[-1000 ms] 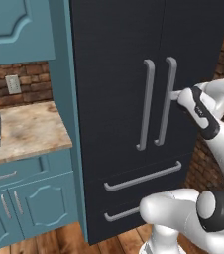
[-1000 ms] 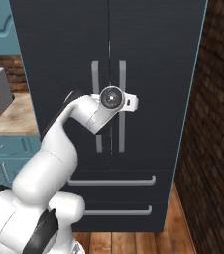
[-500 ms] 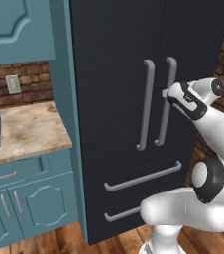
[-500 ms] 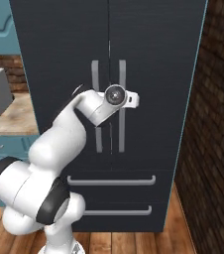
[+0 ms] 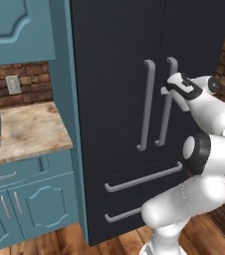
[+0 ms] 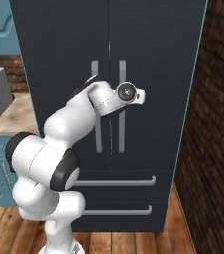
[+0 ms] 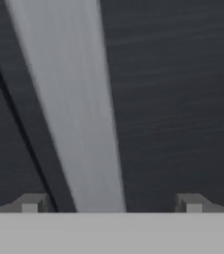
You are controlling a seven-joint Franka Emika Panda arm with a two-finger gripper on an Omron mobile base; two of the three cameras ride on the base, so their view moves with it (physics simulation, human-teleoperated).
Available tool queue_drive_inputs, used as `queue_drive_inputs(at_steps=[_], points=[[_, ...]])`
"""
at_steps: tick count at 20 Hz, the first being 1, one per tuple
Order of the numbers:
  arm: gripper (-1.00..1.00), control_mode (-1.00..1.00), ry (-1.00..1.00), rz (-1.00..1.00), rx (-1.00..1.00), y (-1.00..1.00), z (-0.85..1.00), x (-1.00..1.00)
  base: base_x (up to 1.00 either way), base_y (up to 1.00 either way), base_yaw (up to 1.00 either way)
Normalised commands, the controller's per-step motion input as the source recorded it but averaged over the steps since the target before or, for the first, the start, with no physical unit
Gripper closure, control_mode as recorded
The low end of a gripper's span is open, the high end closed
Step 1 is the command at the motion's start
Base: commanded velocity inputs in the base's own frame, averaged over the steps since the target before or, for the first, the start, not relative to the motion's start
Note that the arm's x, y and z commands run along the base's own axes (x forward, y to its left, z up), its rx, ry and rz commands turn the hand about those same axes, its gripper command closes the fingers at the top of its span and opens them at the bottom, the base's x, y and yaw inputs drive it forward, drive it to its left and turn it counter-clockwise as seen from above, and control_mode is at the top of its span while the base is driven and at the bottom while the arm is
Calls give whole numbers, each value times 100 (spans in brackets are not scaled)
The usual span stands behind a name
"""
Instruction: Place one of the steaks on the plate and the other in the bowl. Then place the bowl in the fridge.
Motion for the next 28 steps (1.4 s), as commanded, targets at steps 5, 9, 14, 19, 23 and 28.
queue_drive_inputs(at_steps=[5, 9, 14, 19, 23, 28], points=[[-100, -100, 0, 5, 0, -6, -12, 52, 0, 0, 0], [-100, -100, 0, 5, 0, 0, -13, 51, 0, 0, 0], [-100, -100, 0, 2, 0, 1, -16, 56, 0, 0, 0], [100, -100, 0, 0, 0, 8, -13, 54, 0, 0, 0], [100, -100, 0, 0, 0, 0, 0, 2, 0, 0, 0], [100, -100, 0, 0, 0, -12, 0, -41, 0, 0, 0]])
